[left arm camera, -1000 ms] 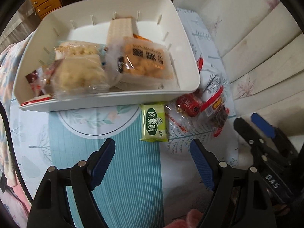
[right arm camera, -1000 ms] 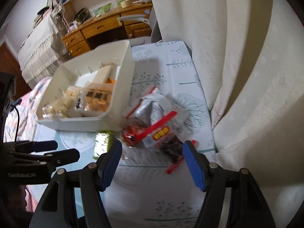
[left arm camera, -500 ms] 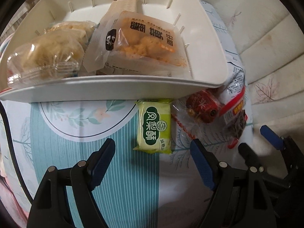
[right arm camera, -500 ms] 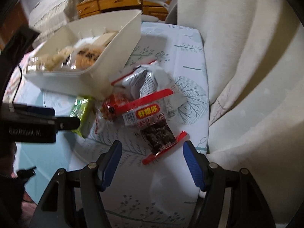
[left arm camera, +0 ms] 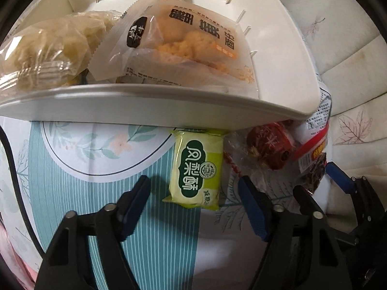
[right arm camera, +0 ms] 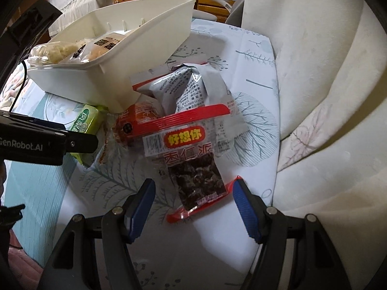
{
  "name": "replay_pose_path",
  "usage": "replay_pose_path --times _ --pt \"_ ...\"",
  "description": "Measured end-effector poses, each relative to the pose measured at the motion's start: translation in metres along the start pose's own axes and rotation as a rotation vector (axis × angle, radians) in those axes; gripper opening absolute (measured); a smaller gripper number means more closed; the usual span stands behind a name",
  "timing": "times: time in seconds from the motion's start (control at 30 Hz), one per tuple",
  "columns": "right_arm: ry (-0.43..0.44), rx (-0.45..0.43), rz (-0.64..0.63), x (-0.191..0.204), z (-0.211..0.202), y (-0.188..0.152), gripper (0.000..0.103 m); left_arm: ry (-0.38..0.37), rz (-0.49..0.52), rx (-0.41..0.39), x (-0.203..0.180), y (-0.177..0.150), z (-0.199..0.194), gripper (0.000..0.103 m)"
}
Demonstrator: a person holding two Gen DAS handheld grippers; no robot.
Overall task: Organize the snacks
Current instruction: 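Grasp the green packet with the left tool while the right grasps the red-labelled jerky bag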
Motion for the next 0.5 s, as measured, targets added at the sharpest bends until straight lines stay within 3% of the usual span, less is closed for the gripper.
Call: replay_pose_path --times 0.17,0.23,0.27,0.5 --pt "0.005 -0.02 -0.011 0.001 0.003 0.001 0.067 0.026 -0.004 -0.02 0.0 0.004 0.006 0.05" --pt "0.006 -0.024 -0.012 0.002 0.004 0.0 0.061 0.023 -0.016 -0.026 0.003 0.006 0.005 0.045" --pt "0.004 -0.019 -0.016 0.002 0.004 -0.001 0.053 0.025 -0.02 -0.029 0.005 0.008 0.005 0.04" --pt "0.05 0.023 0.006 0.006 0.004 -0.008 0.029 0.009 -0.034 -0.019 0.01 0.009 0.007 0.038"
Point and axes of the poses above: each gripper's, at about its wrist camera, not at the fingertips, and z roughly the way its jaws point, x to its left, y to its top, the point moved 7 cm from there along z, roughly the way its jaws point, and after that the axes turned 6 degrees about -y, right-handed, at the moved point
